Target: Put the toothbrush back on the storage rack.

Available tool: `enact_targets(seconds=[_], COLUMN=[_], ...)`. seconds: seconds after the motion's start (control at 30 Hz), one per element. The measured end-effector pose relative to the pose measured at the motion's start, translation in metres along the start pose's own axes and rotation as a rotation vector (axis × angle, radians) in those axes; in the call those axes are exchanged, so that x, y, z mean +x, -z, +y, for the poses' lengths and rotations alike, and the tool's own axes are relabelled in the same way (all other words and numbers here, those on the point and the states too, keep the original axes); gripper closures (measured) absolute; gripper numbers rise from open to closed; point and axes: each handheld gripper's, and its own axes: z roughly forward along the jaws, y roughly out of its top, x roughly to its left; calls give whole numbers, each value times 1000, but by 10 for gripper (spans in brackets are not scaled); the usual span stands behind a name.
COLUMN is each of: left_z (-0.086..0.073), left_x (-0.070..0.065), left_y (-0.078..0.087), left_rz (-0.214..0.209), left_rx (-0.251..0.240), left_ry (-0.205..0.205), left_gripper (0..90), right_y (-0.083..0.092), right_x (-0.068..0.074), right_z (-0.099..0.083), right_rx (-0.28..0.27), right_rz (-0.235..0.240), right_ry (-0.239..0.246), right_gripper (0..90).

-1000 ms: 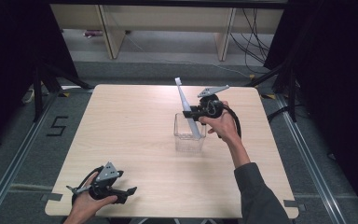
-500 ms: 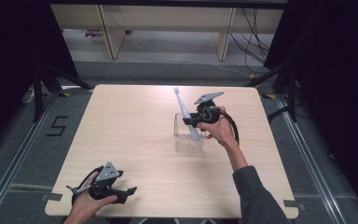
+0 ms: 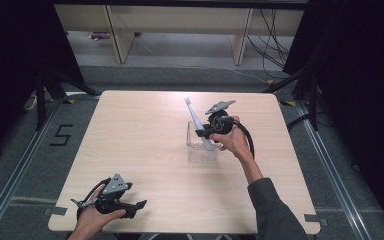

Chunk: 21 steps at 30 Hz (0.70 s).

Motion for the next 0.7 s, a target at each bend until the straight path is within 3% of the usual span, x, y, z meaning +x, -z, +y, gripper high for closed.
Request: enact_targets(seconds=[0.03,0.07,0.13,0.2,0.23,0.27,0.33,0.37,0.4,0.47,0.53,0.6,0.63,0.7], left_z=[0,0,0,0,0,0,0,0,0,0,0,0,0,0], left_x=[0,0,0,0,0,0,0,0,0,0,0,0,0,1], left_y=[0,0,0,0,0,0,0,0,1,0,0,0,0,1], left_rz=[0,0,0,0,1,0,0,0,1,0,1,0,0,0], left_rx=[2,2,1,-1,-2,1,5,5,9,3,5,6,6,12], left_ry=[-1,-4,-5,0,0,0,-4,-4,-11,-4,-5,-4,-5,-13], left_gripper=[180,180,180,180,180,180,180,180,180,180,180,180,180,180], right_y=[0,-2,-2,-3,-1,-3,-4,-4,-2,-3,-3,-6,-5,-8], right_x=[-1,3,2,2,4,4,2,4,4,2,5,4,4,7], right_z=[0,-1,0,0,0,0,0,1,2,3,4,4,5,5], right_rx=[2,7,23,18,47,30,26,36,58,50,67,58,79,86], right_rz=[-2,4,-1,-16,-20,-28,-29,-28,-11,-3,-14,-19,-14,-27], right_ry=[10,-39,-11,-16,-35,-28,10,-27,-28,9,-22,-9,-10,-53], right_gripper=[666,666,666,666,665,666,665,666,666,665,665,665,665,665])
